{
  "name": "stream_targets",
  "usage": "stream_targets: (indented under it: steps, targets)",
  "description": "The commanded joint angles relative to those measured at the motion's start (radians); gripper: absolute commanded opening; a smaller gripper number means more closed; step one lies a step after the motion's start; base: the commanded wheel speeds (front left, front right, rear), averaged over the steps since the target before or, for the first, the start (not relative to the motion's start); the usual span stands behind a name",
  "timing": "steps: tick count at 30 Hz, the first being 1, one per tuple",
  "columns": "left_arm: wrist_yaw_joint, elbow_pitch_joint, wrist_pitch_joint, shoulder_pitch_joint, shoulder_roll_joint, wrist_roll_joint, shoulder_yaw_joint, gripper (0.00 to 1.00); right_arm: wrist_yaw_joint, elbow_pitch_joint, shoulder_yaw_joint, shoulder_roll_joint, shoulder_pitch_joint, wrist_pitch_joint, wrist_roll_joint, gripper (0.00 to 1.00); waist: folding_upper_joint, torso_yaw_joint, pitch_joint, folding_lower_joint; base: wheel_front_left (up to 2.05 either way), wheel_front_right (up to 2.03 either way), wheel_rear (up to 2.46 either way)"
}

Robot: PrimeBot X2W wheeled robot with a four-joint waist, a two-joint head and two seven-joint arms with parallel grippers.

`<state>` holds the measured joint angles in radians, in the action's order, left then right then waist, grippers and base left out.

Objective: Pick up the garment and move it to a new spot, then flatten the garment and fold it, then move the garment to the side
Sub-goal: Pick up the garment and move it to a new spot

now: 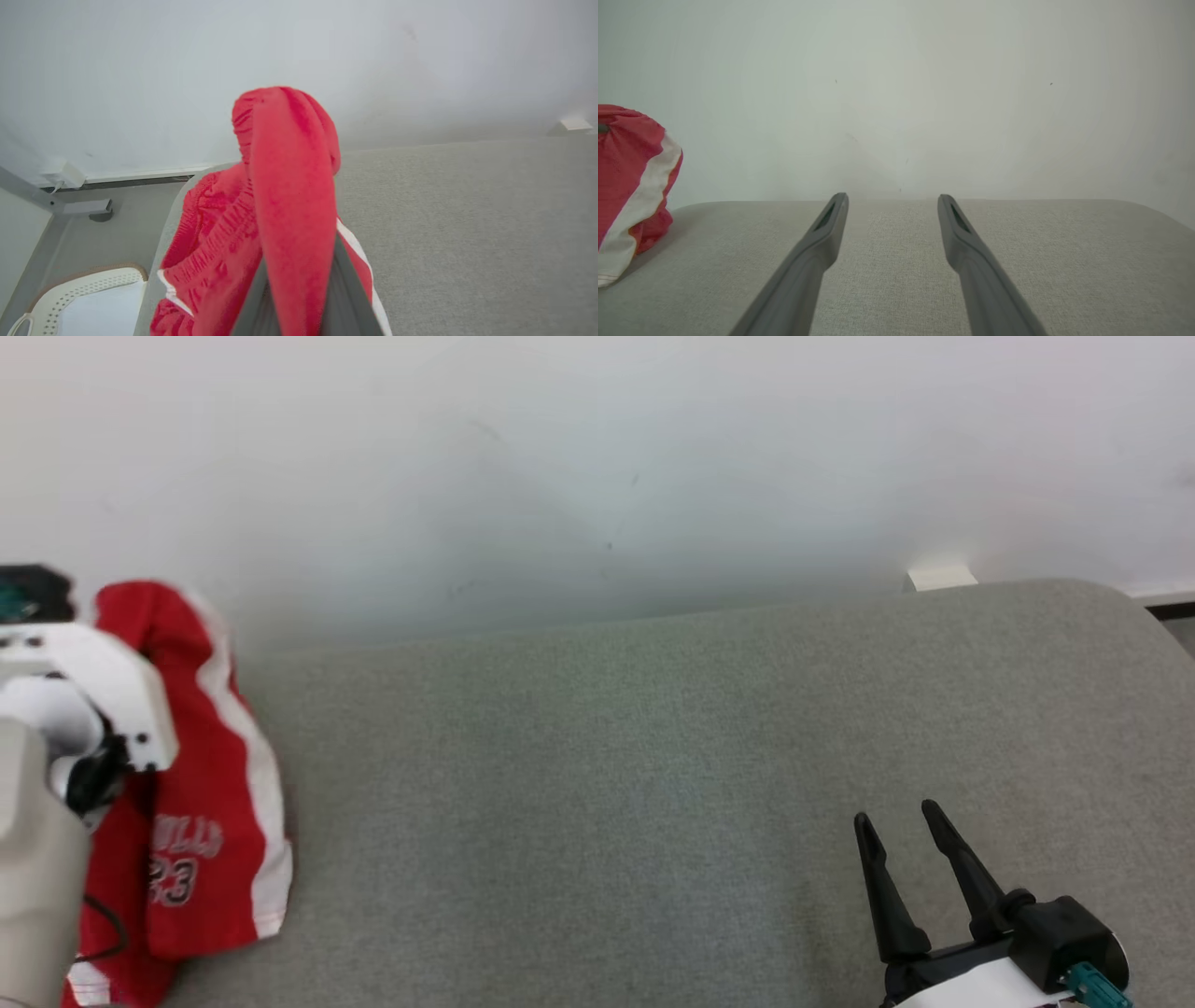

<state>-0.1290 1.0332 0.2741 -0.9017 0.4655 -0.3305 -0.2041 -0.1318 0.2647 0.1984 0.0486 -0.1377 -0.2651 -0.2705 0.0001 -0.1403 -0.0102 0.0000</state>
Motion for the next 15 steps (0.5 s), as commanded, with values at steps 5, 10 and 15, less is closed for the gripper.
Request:
stream_targets:
  steps: [5, 10, 15]
  targets:
    - [0.0, -0.138, -0.014, -0.017, -0.001, -0.058, -0.107, 0.0, 0.002, -0.005, -0.037, 0.003, 0.022, 0.001, -0.015, 1.0, -0.0001, 0.003, -0.036, 0.0, 0.0, 0.0, 0.0]
    - [0.0, -0.295, -0.015, 0.003, -0.005, -0.131, -0.188, 0.0, 0.002, -0.019, -0.064, 0.004, 0.023, 0.001, 0.0, 1.0, -0.0001, -0.024, -0.049, 0.0, 0.0, 0.0, 0.0]
    - [0.0, -0.449, -0.007, 0.031, -0.016, -0.186, -0.241, 0.0, 0.002, -0.027, -0.09, 0.004, 0.023, 0.001, 0.009, 1.0, -0.0001, -0.076, -0.05, 0.0, 0.0, 0.0, 0.0]
